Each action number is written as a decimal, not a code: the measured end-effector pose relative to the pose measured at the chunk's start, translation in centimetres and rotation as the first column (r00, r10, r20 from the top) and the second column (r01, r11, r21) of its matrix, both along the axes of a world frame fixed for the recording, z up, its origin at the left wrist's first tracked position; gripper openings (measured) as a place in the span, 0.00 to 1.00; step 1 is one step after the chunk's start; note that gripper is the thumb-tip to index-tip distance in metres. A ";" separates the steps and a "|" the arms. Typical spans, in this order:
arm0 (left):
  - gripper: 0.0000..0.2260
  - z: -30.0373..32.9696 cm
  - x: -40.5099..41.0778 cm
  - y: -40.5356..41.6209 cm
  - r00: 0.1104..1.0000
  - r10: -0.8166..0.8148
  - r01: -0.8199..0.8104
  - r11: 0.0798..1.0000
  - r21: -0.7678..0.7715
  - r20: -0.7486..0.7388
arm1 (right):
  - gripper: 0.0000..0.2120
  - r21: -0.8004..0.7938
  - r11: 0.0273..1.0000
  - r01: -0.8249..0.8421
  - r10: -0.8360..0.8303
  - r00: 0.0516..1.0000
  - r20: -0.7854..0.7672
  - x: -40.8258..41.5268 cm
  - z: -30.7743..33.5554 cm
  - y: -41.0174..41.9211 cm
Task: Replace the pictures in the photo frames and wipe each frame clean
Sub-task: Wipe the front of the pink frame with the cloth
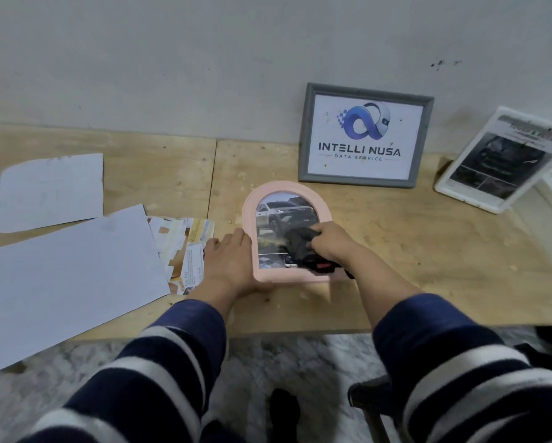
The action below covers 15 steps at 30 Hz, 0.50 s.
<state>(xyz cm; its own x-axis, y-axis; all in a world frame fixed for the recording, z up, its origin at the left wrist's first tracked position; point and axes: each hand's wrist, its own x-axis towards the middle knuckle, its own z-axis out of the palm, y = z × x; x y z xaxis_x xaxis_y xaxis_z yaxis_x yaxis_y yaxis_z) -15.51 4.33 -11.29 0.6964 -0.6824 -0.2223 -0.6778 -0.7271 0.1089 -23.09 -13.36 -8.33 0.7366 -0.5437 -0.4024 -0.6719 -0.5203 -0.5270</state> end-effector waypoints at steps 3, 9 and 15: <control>0.43 0.0 0.0 -0.1 1.000 0.007 -0.007 1.000 0.007 -0.017 | 0.15 0.291 0.902 0.319 -0.374 0.914 0.157 -0.4 1.2 -1.2; 0.43 -0.2 -0.1 0.1 1.000 0.006 -0.006 1.000 -0.005 -0.015 | 0.16 0.105 0.928 0.357 -0.372 0.901 0.225 2.1 2.2 -3.8; 0.44 -0.6 0.0 0.2 1.000 0.006 -0.006 1.000 -0.010 0.006 | 0.17 -0.303 0.951 -0.064 0.091 0.993 0.077 5.1 1.7 -3.4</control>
